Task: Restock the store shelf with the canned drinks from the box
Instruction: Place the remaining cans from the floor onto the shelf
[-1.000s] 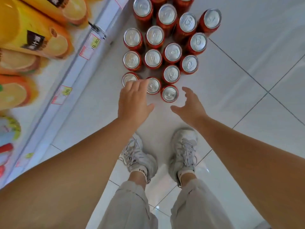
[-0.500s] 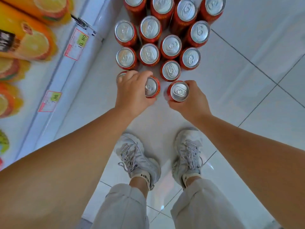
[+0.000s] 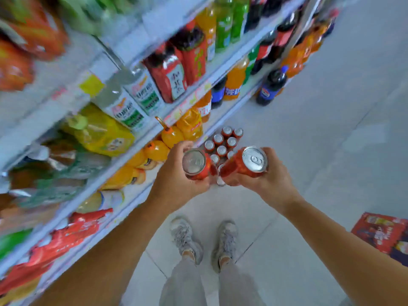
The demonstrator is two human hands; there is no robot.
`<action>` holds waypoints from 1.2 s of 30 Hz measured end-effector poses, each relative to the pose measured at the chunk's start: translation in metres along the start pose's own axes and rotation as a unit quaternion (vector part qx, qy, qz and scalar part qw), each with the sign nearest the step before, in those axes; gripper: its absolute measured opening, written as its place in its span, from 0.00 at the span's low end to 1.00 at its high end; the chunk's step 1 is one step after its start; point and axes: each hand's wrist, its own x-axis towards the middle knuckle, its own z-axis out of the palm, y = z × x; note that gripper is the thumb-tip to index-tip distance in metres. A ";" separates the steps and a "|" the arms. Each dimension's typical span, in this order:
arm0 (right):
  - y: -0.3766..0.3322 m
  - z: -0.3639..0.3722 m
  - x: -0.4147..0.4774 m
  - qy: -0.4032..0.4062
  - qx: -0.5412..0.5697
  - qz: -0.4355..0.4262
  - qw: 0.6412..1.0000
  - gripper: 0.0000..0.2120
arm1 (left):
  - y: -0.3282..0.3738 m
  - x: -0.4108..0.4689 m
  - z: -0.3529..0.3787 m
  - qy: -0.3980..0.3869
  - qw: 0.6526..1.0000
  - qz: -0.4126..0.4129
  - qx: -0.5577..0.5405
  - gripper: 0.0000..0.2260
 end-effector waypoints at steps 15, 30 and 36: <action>-0.314 0.084 -0.216 -0.160 0.009 -0.333 0.929 0.27 | 0.145 -0.208 -0.309 0.357 0.901 0.033 -0.244 0.27; -0.450 0.300 -0.300 -0.180 0.002 -0.473 0.863 0.23 | 0.071 -0.350 -0.483 0.487 0.853 0.006 -0.190 0.24; -0.504 0.352 -0.267 -0.162 -0.056 -0.485 0.858 0.21 | 0.057 -0.350 -0.491 0.525 0.829 0.006 -0.190 0.23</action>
